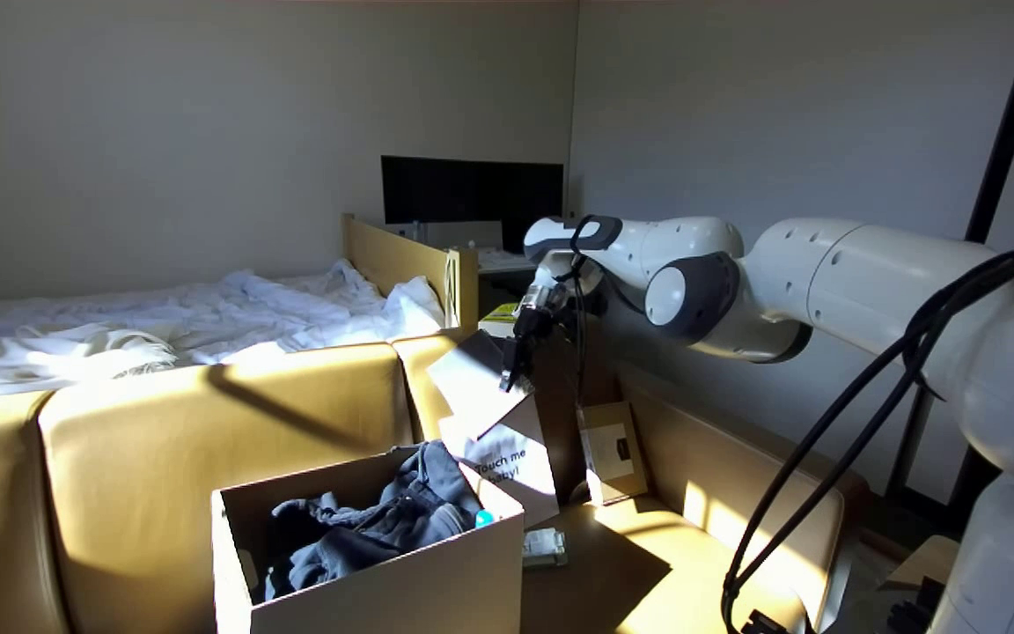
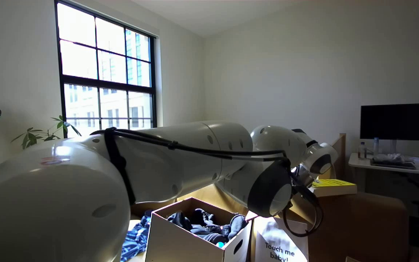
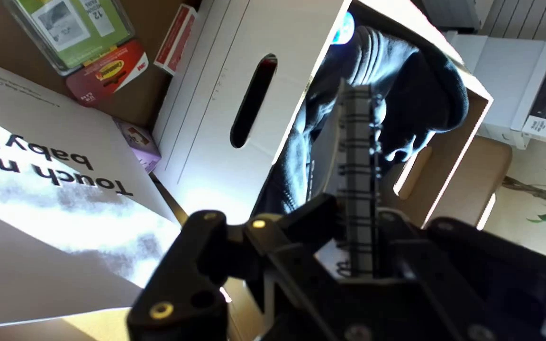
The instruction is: Take the book out of the box and place it on the backrest of the sofa
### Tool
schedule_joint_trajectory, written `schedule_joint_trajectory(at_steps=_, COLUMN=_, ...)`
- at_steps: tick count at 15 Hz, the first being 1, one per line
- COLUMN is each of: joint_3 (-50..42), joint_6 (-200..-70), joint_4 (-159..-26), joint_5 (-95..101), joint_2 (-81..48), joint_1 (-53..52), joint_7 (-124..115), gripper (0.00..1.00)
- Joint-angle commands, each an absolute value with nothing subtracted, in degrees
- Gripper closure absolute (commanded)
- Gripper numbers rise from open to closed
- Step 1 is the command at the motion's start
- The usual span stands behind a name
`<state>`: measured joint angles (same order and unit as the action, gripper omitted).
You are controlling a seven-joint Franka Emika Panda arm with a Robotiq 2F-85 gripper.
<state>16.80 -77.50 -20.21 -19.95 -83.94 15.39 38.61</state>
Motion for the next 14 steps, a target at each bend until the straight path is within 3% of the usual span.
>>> schedule_joint_trajectory(at_steps=1, joint_3=17.9, joint_6=-82.4, joint_4=-21.3, joint_5=-21.9, joint_2=-84.5, joint_1=17.6, joint_7=41.2, gripper=0.97)
schedule_joint_trajectory(at_steps=7, joint_3=16.0, joint_6=-96.4, joint_4=-20.6, joint_5=-19.0, joint_2=-85.0, joint_1=15.8, joint_7=46.8, gripper=0.97)
schedule_joint_trajectory(at_steps=14, joint_3=14.1, joint_6=-97.0, joint_4=-20.5, joint_5=-16.8, joint_2=-84.0, joint_1=13.9, joint_7=52.5, gripper=0.97)
